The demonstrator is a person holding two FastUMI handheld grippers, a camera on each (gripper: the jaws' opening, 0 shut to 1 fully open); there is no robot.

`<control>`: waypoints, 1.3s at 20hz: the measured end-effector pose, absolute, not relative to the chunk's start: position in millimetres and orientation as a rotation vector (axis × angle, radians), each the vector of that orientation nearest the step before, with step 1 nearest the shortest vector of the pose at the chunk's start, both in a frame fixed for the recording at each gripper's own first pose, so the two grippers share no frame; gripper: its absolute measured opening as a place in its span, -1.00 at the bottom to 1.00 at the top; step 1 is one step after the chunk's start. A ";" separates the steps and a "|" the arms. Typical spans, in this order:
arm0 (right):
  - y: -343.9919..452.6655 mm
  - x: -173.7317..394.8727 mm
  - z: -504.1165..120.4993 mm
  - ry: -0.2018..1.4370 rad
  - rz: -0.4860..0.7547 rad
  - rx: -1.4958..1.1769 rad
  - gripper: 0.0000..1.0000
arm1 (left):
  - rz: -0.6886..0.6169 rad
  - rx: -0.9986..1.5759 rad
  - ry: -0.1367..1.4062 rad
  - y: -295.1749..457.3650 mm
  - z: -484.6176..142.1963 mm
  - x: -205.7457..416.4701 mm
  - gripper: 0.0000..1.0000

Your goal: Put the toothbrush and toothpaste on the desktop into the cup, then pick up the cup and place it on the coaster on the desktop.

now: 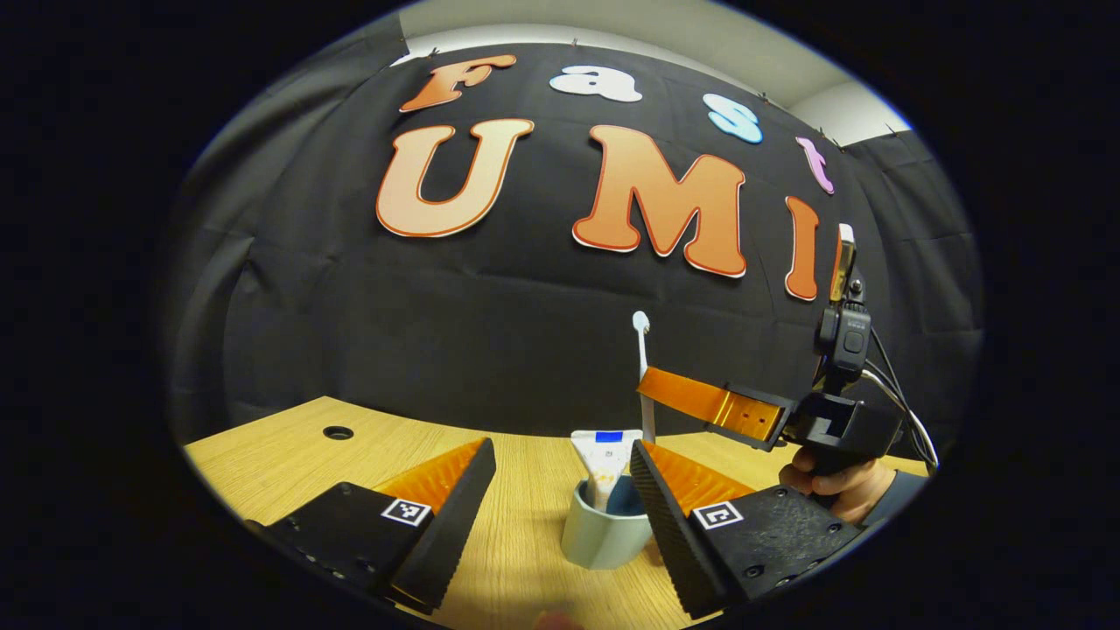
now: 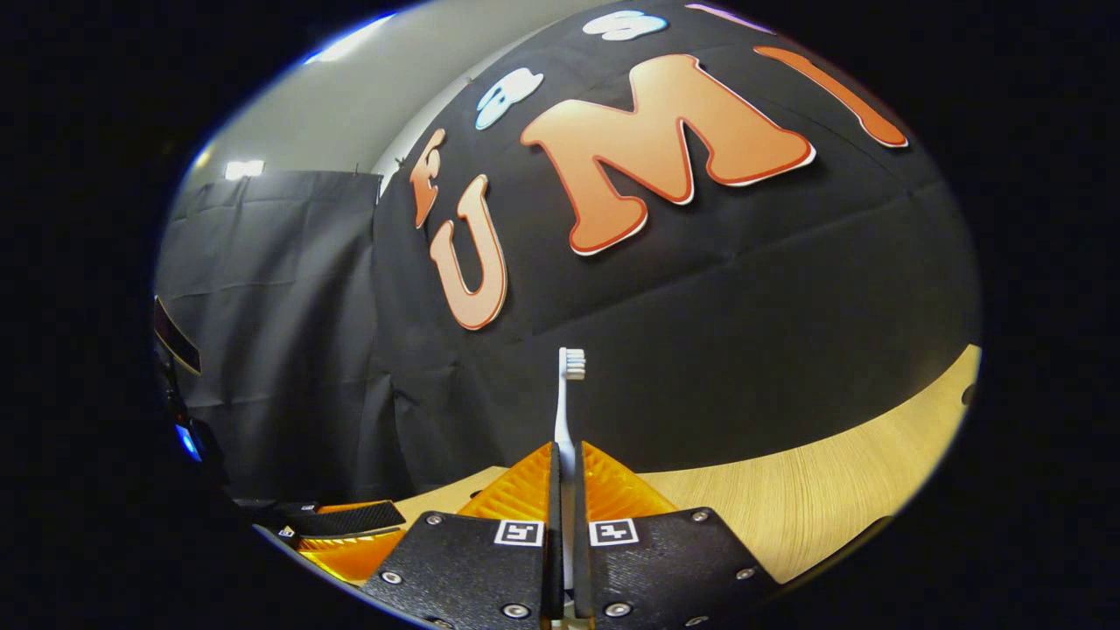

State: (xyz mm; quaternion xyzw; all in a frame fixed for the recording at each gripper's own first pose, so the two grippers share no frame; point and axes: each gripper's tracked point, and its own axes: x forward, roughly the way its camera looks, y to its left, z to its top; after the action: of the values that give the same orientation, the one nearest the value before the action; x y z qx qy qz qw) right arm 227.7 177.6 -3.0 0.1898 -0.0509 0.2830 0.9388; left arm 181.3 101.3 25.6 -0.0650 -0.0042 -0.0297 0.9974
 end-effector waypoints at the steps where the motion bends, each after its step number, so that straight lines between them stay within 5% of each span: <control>1: 178.9 223.0 -3.4 -0.094 0.596 0.369 -0.88 | -0.063 -0.131 0.000 99.8 22.0 182.3 0.85; 9: 155.3 187.2 8.7 -0.090 0.618 0.309 -0.59 | -0.050 -0.139 0.095 75.3 5.2 158.7 0.85; 12: 130.3 173.5 17.0 -0.098 0.579 0.264 -0.19 | -0.051 -0.154 0.135 59.5 10.8 154.7 0.85; 13: 121.7 165.8 19.9 -0.101 0.572 0.257 -0.27 | -0.044 -0.157 0.151 53.9 11.2 155.8 0.84; 26: -20.2 61.1 34.6 -0.164 0.446 0.170 0.73 | 0.101 -0.083 0.514 -5.6 9.6 171.5 0.85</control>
State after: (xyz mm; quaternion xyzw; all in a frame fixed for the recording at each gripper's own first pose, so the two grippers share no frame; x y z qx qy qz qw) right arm 61.1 -20.2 34.6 0.0841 -0.0810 0.2207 0.9683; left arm 171.5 -5.6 9.6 -0.0409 0.2542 0.0498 0.9650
